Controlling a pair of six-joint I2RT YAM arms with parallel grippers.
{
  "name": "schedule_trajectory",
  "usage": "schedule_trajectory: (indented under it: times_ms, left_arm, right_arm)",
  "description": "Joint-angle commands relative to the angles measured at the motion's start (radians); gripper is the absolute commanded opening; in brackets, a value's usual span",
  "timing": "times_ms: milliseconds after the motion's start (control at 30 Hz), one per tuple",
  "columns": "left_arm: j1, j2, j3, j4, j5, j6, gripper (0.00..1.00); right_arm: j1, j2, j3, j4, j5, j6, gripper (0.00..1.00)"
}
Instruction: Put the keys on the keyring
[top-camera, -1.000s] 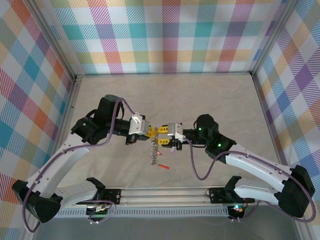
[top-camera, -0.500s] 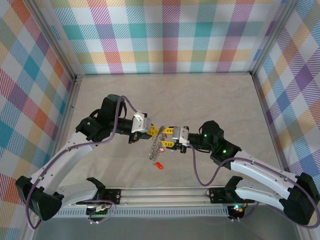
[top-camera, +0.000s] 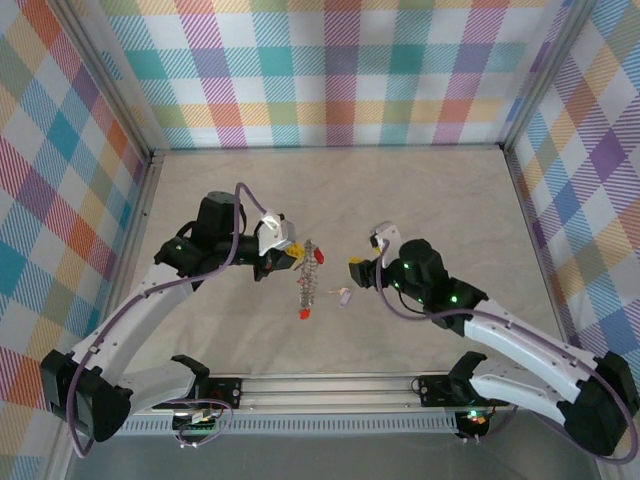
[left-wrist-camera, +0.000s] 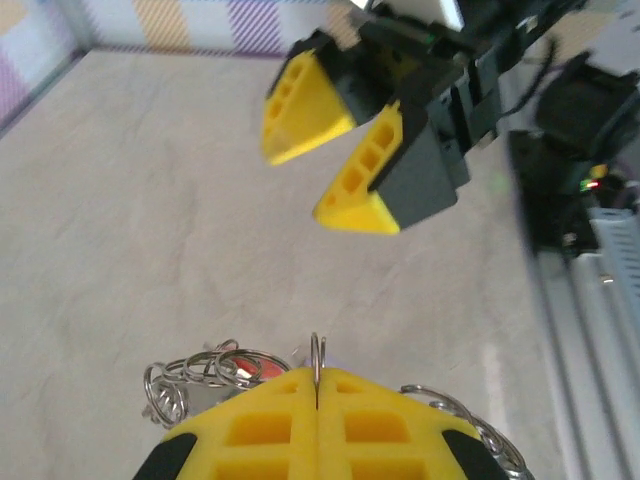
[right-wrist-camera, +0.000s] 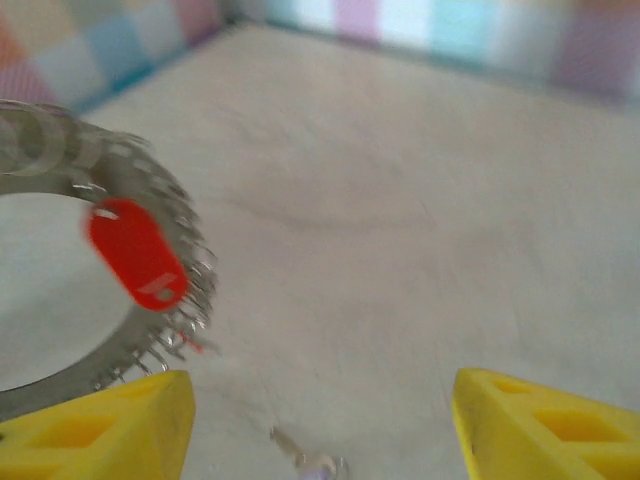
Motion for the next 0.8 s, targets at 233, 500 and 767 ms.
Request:
schedule_trajectory:
  times_ms: [233, 500, 767]
  left_arm:
    - [0.083, -0.066, -0.114, 0.228, -0.087, -0.147, 0.00]
    - [0.100, -0.093, -0.150, 0.243, -0.088, -0.158, 0.00]
    - [0.100, -0.095, -0.164, 0.248, -0.096, -0.159, 0.00]
  right_arm:
    - [-0.062, 0.473, 0.199, -0.365, -0.221, 0.462, 0.43]
    - [-0.141, 0.681, 0.288, -0.322, -0.397, 0.503, 0.30]
    - [-0.147, 0.744, 0.294, -0.291, -0.424, 0.510, 0.27]
